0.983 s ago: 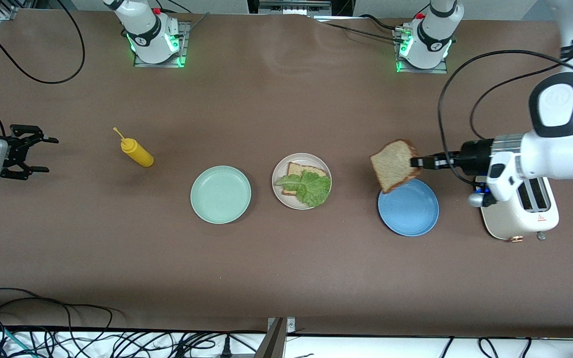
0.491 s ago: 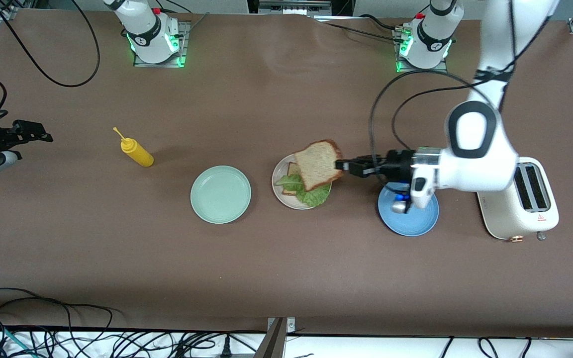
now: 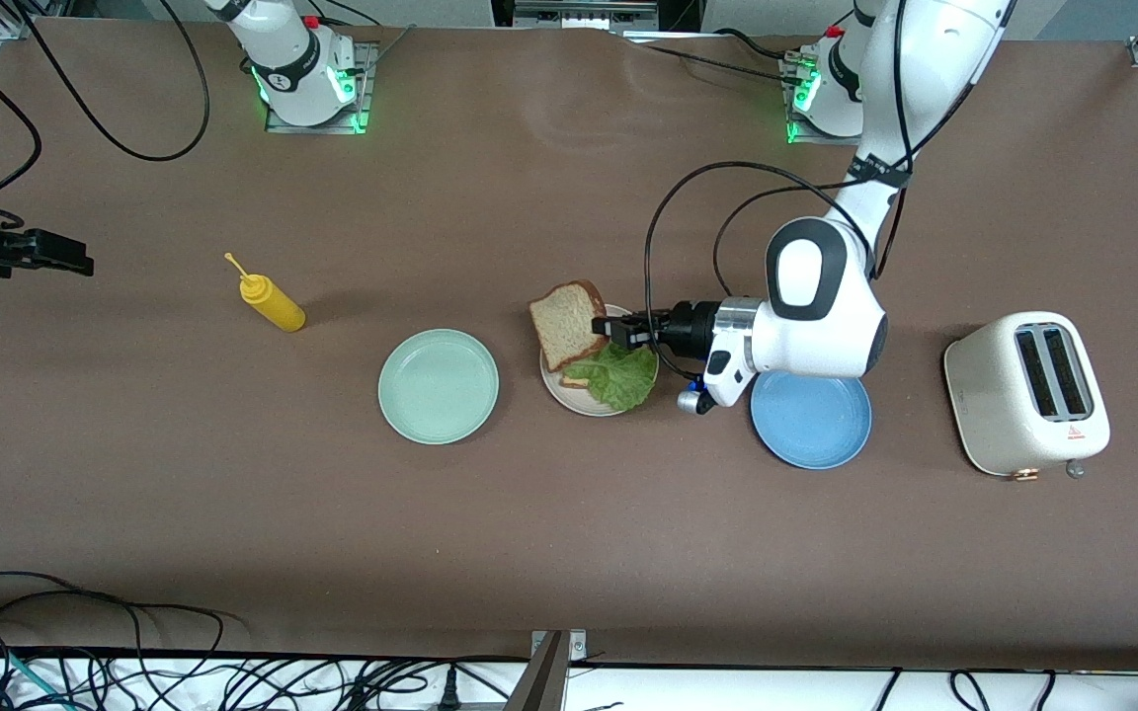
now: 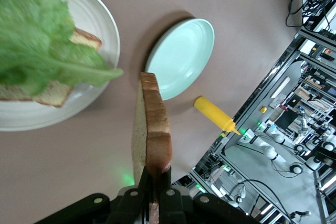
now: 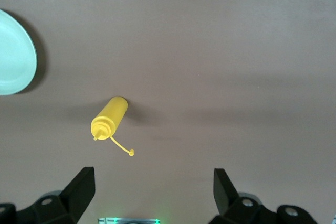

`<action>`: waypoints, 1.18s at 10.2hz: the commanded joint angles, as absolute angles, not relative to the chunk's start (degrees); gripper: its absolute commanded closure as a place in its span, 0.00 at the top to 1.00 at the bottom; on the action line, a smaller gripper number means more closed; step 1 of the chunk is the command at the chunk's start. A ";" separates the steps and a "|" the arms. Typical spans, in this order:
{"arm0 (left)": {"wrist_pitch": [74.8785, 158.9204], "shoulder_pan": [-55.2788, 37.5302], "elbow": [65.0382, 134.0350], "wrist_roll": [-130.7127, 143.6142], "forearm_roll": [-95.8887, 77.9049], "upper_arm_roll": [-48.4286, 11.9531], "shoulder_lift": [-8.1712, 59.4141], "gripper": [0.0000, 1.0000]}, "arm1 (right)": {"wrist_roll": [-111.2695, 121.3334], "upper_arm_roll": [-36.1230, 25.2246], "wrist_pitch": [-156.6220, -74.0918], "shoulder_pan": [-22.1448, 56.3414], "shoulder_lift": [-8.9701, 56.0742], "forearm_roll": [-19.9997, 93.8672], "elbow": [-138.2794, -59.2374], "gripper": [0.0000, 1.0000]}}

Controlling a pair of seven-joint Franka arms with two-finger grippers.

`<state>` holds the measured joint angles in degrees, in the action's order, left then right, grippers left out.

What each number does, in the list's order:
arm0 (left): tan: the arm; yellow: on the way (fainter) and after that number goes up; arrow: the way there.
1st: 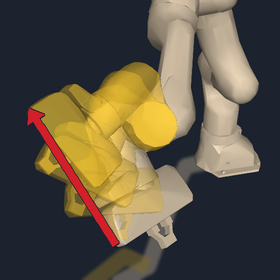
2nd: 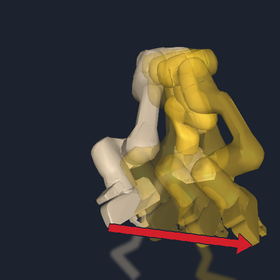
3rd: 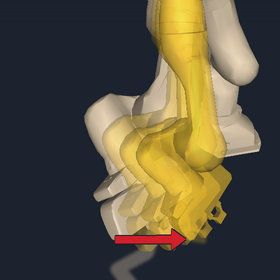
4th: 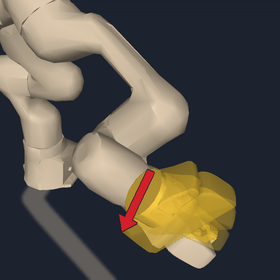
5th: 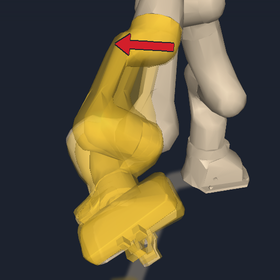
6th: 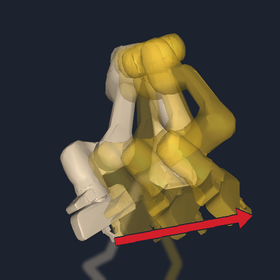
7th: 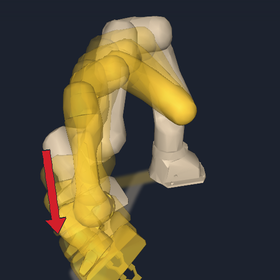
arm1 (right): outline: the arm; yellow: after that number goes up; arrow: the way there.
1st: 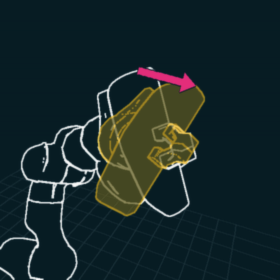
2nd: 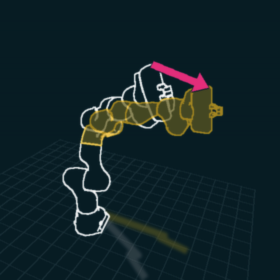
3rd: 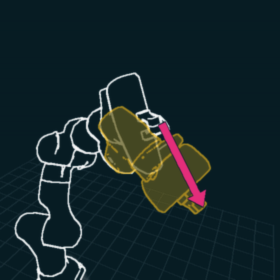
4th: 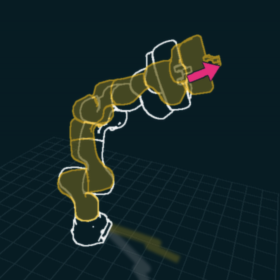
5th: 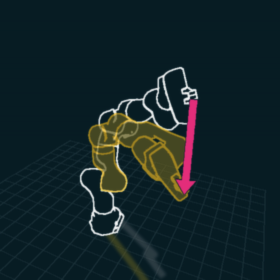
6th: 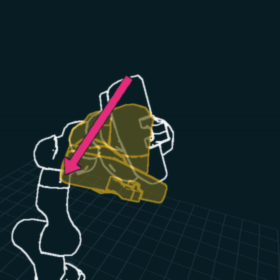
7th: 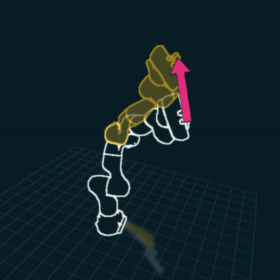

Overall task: Make sandwich on beige plate with both arms
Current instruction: 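Carry the bread over the lettuce and lower it with the left gripper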

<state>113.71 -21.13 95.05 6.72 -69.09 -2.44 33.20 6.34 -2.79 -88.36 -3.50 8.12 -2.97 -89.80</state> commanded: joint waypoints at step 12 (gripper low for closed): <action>116.19 -18.29 97.55 -1.14 -61.10 0.35 37.01 1.00 | 1.05 -5.62 -85.43 -1.85 6.06 -1.14 -90.09 1.00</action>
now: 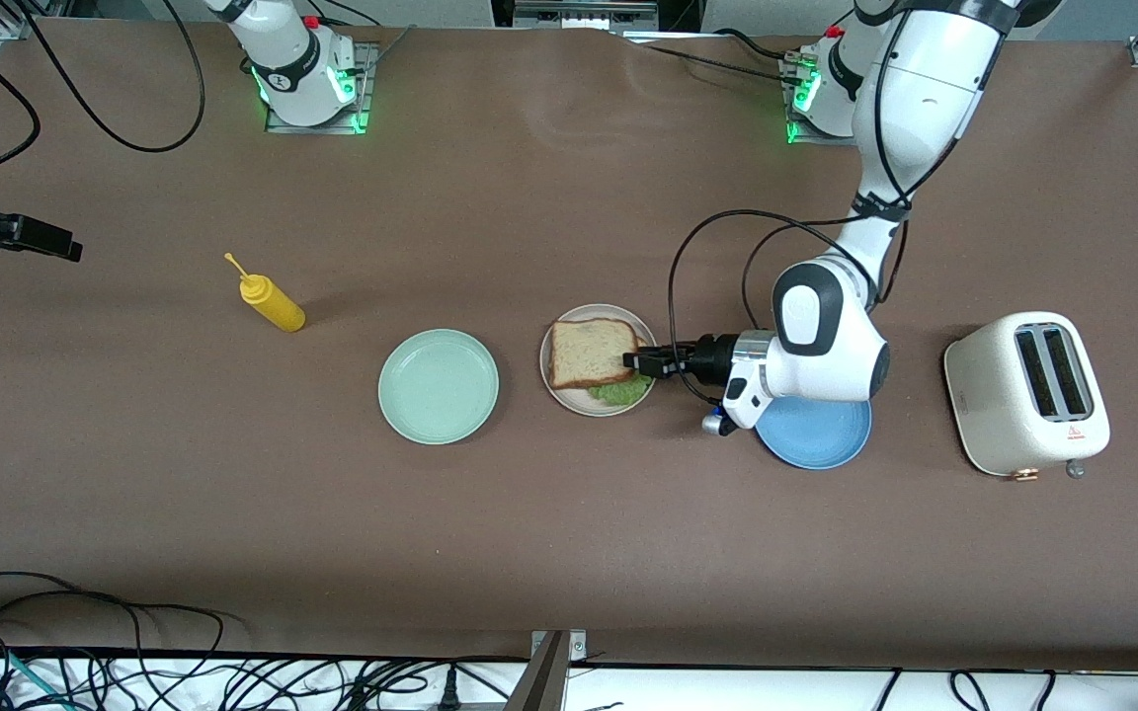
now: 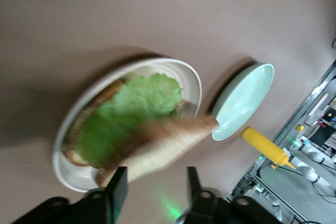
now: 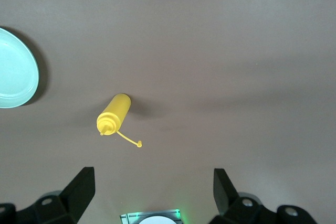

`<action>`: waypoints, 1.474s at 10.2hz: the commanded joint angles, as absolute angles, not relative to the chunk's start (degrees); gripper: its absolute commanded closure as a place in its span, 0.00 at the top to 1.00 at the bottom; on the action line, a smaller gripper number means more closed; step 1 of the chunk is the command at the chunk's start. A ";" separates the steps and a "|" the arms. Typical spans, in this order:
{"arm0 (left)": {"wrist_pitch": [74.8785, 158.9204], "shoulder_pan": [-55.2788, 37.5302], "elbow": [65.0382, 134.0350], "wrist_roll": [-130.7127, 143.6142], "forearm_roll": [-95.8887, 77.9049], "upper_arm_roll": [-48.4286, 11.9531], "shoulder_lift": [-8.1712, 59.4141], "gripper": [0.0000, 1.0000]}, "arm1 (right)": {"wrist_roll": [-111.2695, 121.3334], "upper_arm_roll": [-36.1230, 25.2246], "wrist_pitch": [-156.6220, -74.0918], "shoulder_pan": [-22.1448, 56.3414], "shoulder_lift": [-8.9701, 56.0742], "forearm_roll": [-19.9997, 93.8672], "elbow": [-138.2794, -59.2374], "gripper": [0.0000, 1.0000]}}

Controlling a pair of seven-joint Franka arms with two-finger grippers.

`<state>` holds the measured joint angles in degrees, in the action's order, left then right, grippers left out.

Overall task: Make sandwich on beige plate with both arms
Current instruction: 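Release the bread and raise the left gripper away from the plate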

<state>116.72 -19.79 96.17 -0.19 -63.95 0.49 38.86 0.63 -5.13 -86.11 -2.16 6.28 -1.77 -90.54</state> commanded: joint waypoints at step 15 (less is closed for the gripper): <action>106.38 -7.91 101.43 -0.70 -1.15 2.20 -2.35 1.00 | 0.27 -5.54 -88.59 -1.93 6.59 -1.41 -89.91 1.00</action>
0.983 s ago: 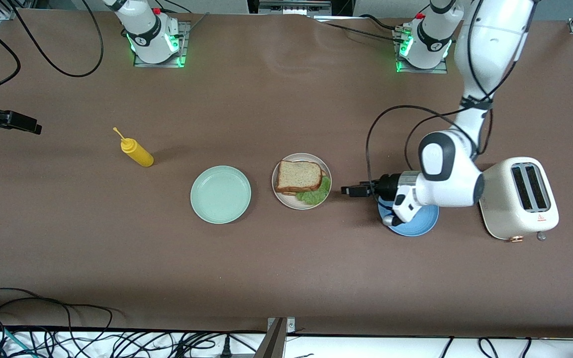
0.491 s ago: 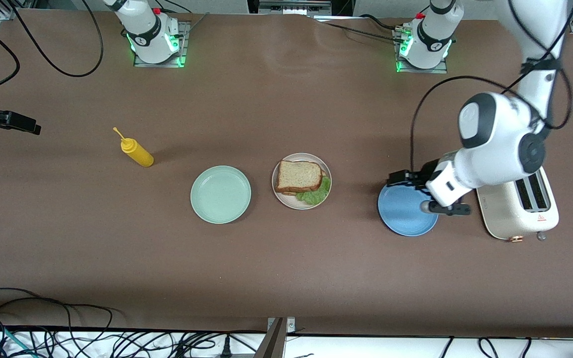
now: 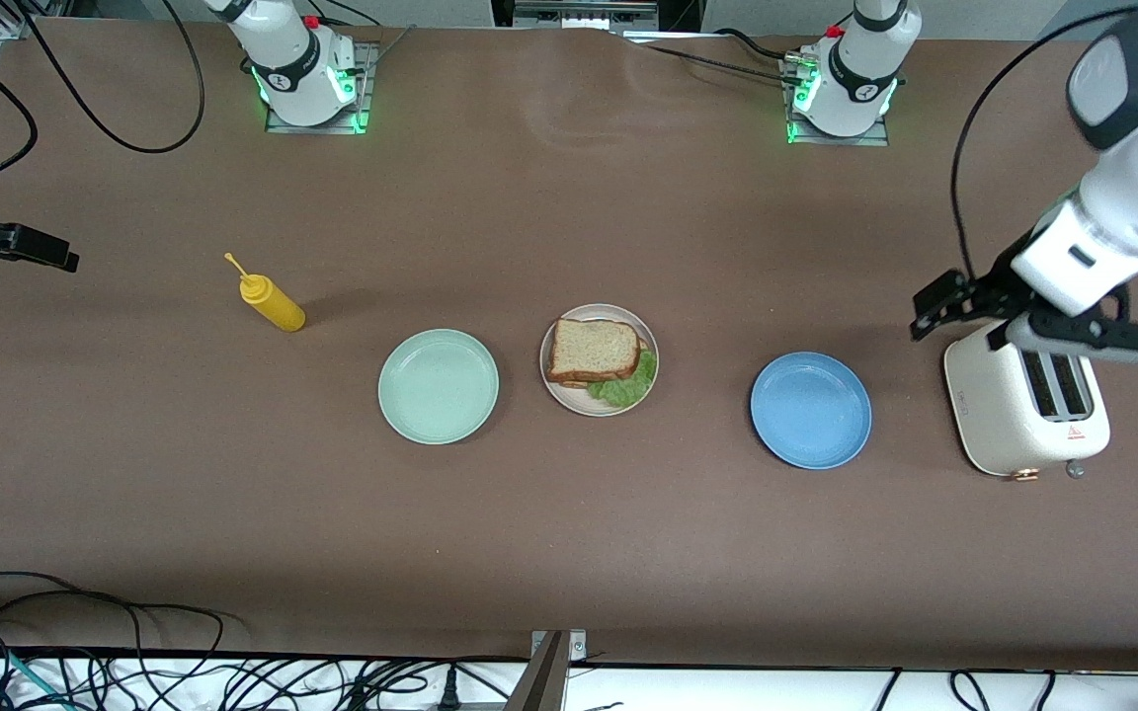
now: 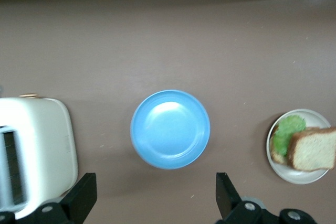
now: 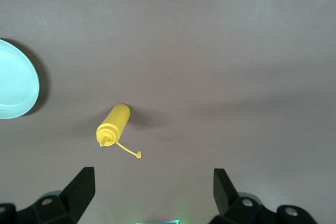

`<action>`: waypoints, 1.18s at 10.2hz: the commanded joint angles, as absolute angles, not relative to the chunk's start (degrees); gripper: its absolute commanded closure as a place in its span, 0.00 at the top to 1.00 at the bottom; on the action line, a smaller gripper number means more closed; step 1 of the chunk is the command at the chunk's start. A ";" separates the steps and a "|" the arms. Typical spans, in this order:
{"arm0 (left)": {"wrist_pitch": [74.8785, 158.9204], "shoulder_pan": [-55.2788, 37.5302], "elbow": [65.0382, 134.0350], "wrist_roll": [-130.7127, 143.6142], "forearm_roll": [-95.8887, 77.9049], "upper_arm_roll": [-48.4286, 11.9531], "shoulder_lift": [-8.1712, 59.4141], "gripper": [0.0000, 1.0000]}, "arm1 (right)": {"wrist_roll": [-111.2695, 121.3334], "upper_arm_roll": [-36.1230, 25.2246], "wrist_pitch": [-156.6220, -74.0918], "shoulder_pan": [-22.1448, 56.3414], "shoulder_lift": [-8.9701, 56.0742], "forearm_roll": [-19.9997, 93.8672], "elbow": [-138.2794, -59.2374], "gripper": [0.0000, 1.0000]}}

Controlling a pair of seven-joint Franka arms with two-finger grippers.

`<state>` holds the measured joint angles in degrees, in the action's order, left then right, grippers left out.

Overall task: Make sandwich on beige plate with both arms
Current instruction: 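Release the bread and raise the left gripper away from the plate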

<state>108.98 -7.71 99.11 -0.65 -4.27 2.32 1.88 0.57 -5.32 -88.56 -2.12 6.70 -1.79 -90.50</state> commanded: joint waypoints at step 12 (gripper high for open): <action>90.88 -5.10 100.28 -0.53 0.10 5.27 -9.23 1.00 | 0.61 -5.10 -90.62 -1.67 6.50 -1.67 -89.91 1.00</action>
